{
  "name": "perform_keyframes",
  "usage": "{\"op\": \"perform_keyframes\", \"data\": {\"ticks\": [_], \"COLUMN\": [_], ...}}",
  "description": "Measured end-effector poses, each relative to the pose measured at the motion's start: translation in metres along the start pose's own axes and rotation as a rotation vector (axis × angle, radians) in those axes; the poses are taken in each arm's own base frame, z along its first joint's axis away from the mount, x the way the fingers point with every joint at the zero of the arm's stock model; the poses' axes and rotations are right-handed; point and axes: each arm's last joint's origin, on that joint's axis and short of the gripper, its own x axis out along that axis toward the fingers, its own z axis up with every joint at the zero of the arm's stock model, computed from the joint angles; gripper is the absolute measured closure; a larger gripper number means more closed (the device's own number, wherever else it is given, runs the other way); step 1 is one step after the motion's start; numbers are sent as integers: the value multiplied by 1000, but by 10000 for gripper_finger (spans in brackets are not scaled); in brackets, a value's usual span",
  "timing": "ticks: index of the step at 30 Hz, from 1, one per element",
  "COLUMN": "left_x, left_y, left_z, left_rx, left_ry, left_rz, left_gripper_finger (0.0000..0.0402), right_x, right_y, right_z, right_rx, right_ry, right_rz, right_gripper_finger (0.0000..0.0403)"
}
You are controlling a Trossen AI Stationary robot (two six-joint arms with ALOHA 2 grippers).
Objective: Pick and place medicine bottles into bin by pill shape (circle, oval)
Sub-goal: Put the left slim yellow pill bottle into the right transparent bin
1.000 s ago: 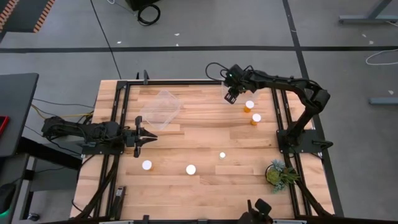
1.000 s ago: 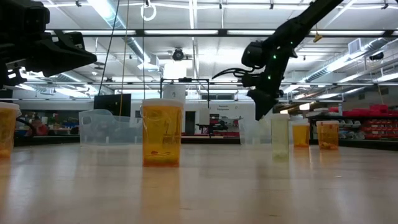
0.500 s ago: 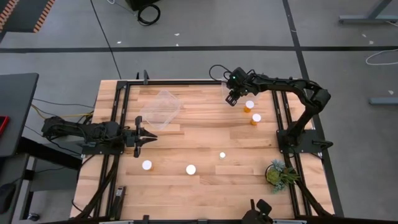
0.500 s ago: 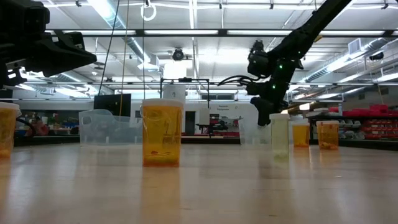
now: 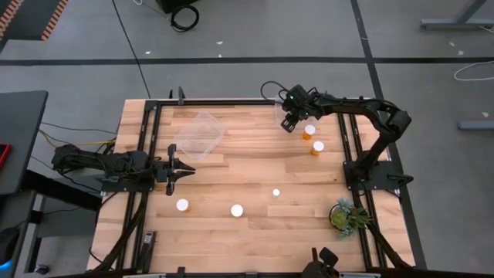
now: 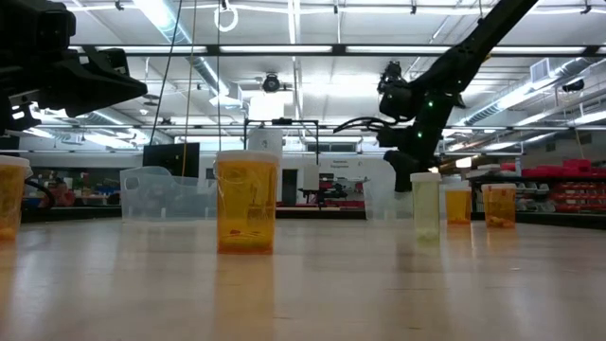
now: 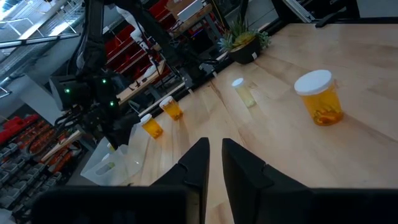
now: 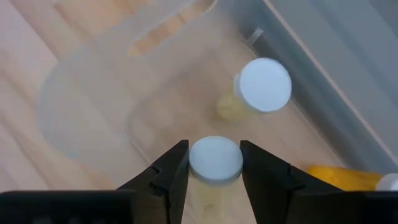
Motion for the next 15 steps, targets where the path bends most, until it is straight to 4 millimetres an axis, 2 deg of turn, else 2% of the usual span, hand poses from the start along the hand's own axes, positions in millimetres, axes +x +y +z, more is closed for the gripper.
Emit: {"op": "perform_keyframes", "data": {"ticks": [9, 15], "left_x": [0, 0], "left_y": [0, 0], "left_z": [0, 0], "left_rx": [0, 0], "left_ry": [0, 0], "left_rz": [0, 0], "left_gripper_finger": [344, 351], "right_x": [-28, -46], "right_y": [-3, -2], "right_z": [5, -10], "right_rx": [2, 32], "right_ry": [-100, -288], "right_rz": [-1, 53], "right_gripper_finger": [265, 263]}}
